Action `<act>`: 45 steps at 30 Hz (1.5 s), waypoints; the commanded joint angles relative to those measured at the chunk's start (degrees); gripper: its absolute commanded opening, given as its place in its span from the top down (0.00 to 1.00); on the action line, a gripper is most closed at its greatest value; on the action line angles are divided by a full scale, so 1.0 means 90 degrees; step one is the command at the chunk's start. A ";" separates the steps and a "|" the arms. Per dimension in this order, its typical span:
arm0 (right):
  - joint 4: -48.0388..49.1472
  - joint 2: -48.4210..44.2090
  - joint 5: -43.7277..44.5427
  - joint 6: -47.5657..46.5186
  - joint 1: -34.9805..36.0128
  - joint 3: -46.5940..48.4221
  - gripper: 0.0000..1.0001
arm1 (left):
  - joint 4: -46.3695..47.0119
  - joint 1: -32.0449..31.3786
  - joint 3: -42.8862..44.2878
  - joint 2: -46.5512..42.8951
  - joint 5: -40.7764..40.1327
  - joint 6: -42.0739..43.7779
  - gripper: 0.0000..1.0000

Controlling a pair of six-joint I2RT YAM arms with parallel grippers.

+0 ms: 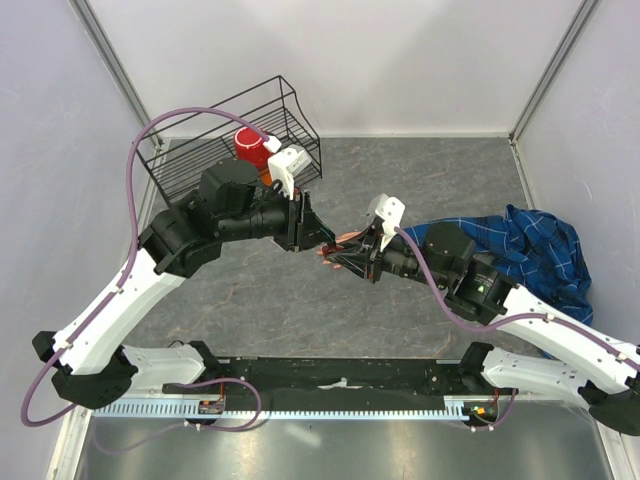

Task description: Paint the nails

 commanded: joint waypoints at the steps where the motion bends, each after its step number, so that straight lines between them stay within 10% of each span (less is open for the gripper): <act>1: 0.0220 0.0004 -0.0112 -0.0028 -0.0021 0.0125 1.00 | 0.0080 0.0017 0.0115 0.0005 0.0092 0.0390 0.73; 9: 0.0054 0.0082 -0.0121 -0.0086 -0.0021 0.0096 1.00 | 0.0080 0.0017 0.0213 -0.0064 -0.0172 0.0575 0.98; 45: 0.0064 0.0131 -0.0258 -0.0047 -0.0030 0.0047 1.00 | 0.0080 0.0017 0.0232 -0.0259 -0.0514 0.0644 0.98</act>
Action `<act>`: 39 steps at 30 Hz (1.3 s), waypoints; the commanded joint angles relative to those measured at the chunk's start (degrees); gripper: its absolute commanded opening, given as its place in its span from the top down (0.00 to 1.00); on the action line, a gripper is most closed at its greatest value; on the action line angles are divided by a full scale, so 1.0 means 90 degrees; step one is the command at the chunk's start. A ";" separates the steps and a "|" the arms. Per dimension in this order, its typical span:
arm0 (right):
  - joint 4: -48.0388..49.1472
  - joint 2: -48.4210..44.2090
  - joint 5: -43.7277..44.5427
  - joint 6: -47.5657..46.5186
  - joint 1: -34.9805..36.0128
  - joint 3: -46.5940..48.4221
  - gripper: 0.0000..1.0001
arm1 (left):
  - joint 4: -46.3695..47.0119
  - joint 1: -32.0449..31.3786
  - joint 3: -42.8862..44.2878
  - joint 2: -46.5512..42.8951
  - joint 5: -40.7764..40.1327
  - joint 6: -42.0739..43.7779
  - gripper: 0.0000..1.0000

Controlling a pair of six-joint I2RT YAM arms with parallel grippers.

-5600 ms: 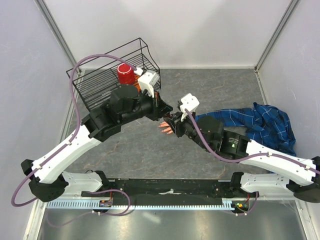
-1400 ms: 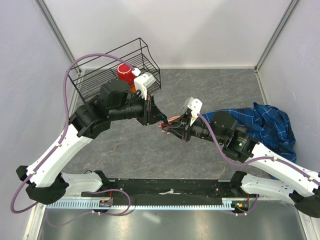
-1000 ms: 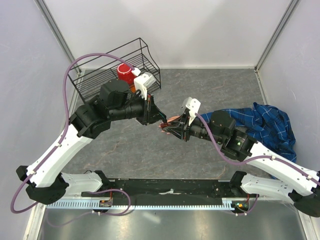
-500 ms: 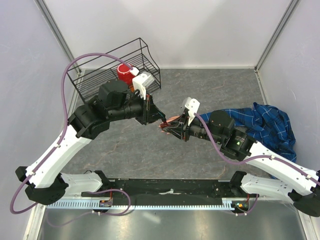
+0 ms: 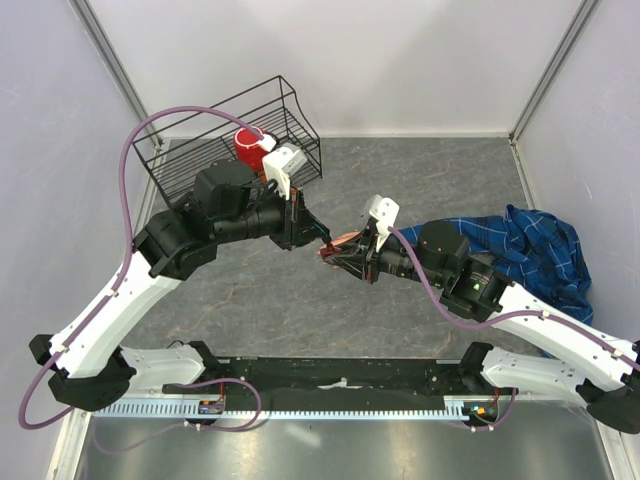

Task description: Paint the nails

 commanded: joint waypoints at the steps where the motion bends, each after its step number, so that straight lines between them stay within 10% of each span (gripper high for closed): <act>1: 0.0149 -0.0015 -0.0139 -0.0028 -0.0004 0.0038 1.00 | 0.0082 0.0015 0.0242 -0.0138 -0.0174 0.0328 0.98; 39: 0.0188 0.0053 -0.0256 0.0031 -0.0013 0.0047 1.00 | 0.0199 0.0015 0.0252 -0.0333 -0.0106 0.0416 0.98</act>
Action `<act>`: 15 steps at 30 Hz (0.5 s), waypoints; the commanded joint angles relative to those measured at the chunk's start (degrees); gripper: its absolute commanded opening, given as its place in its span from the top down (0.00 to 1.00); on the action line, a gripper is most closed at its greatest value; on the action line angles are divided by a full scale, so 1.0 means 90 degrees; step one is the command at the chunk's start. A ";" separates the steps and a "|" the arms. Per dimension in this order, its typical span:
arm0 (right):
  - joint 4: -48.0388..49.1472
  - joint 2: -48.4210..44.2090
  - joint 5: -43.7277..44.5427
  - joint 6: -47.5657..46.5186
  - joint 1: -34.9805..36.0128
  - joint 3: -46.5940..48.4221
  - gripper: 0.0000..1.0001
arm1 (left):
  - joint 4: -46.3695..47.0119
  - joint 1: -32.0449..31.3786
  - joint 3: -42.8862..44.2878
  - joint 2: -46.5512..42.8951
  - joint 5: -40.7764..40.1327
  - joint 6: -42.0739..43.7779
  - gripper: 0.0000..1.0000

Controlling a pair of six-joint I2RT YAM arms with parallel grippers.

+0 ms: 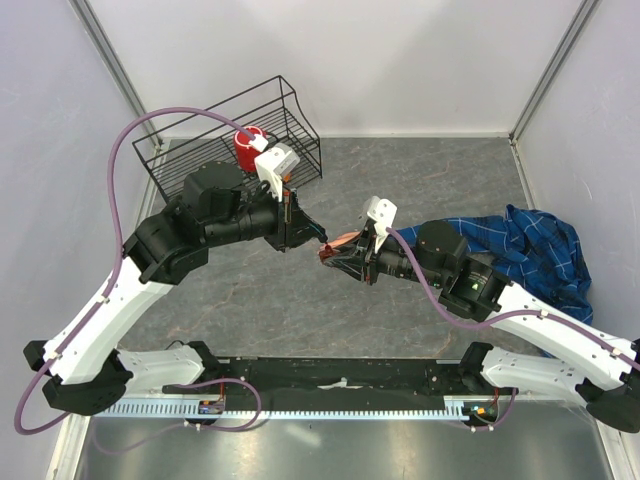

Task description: Paint the nails

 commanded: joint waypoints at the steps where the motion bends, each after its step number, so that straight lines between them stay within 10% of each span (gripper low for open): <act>1: 0.0190 0.0002 -0.0169 0.0014 -0.0013 0.0047 1.00 | 0.0195 0.0015 0.0249 -0.0139 -0.0106 0.0275 0.98; 15: 0.0190 -0.0232 -0.0013 -0.0016 -0.0023 -0.0158 1.00 | 0.0292 0.0063 0.0220 -0.0344 -0.0838 0.0138 0.98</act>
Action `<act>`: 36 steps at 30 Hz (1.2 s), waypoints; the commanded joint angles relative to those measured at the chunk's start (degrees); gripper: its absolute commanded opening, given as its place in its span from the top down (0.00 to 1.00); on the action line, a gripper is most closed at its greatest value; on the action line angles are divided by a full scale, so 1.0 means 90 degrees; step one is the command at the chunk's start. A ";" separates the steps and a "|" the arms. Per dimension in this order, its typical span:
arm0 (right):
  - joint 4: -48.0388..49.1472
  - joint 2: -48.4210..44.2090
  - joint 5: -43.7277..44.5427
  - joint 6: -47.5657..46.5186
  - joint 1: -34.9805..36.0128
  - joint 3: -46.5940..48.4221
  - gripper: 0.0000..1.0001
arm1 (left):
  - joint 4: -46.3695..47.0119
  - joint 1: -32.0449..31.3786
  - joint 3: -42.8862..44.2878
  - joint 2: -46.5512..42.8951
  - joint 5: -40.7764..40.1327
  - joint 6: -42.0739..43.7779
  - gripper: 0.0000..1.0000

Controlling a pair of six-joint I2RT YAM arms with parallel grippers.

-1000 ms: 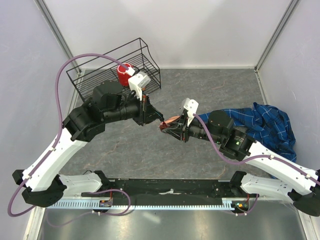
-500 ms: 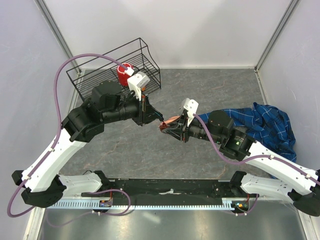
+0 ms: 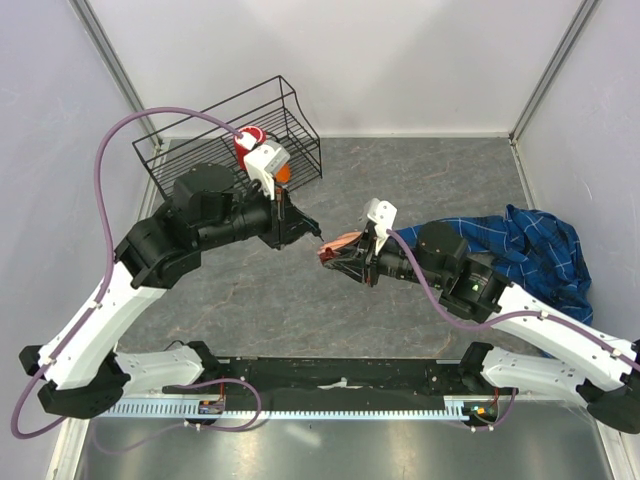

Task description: Paint the nails

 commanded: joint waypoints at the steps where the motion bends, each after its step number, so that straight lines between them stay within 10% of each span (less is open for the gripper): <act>1: 0.0192 -0.0234 0.0121 -0.0013 -0.0013 -0.0184 1.00 | 0.0336 0.0102 0.0188 -0.0242 -0.0575 0.0126 0.98; 20: 0.0836 -0.1476 0.5618 -0.0286 -0.0081 -0.1181 1.00 | 0.3301 0.1636 -0.3365 0.0284 -0.0098 -0.0871 0.98; 36: 0.1374 -0.0157 0.4740 -0.0833 -0.1058 -0.0391 1.00 | 0.4819 0.2036 -0.4315 0.1563 -0.0301 -0.0851 0.98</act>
